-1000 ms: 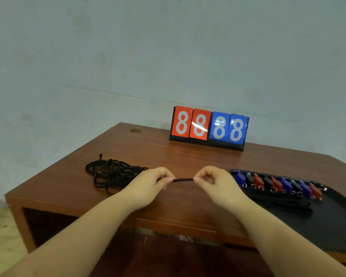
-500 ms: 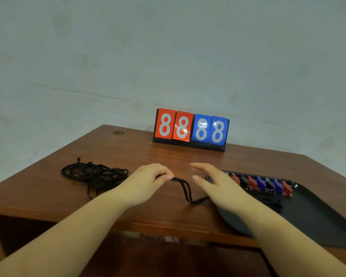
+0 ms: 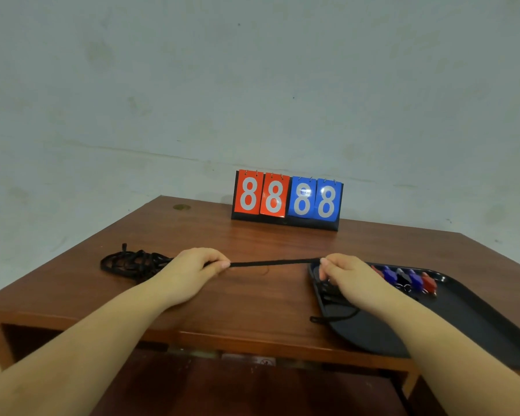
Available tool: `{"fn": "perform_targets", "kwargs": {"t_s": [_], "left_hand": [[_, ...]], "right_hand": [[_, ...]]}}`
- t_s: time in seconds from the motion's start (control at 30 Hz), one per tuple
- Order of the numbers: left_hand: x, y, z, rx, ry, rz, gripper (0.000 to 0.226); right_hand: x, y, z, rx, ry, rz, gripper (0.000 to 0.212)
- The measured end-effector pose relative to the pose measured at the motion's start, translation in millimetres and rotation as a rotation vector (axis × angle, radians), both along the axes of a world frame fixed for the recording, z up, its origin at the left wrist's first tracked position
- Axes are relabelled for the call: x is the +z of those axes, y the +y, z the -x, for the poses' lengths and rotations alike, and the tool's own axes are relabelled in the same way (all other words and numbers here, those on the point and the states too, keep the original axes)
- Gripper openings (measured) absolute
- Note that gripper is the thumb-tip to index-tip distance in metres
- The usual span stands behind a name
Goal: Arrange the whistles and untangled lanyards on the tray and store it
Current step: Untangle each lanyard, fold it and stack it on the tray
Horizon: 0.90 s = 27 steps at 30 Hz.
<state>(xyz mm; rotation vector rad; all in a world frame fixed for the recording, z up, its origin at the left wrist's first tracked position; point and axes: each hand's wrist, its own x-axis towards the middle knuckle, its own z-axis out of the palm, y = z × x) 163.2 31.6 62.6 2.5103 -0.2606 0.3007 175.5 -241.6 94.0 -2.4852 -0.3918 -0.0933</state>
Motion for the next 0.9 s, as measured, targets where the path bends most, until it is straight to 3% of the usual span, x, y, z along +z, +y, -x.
{"fn": "perform_targets", "kwargs": {"t_s": [0.2,0.4,0.53,0.63,0.77,0.9], "left_hand": [[30,-22,22,0.025,-0.117,0.168,0.025],[42,-50,73,-0.093,-0.172,0.283,0.018],[3,-62,94,-0.183,-0.066,0.345,0.019],[-39,-77,99,-0.219,0.033,0.424,0.017],[-86,-94,99,-0.259,0.122,0.552,0.013],[-108,-98,100,-0.325,0.168,0.677,0.011]], "right_hand": [[16,-29,13,0.001,-0.011,-0.263,0.039],[16,-40,52,0.176,0.107,-0.435,0.044],[-27,-44,83,0.161,0.110,-0.248,0.043],[-63,-37,100,0.081,-0.006,-0.111,0.037],[-98,-18,109,0.078,-0.075,-0.181,0.050],[-130,4,114,0.171,0.041,-0.330,0.025]]}}
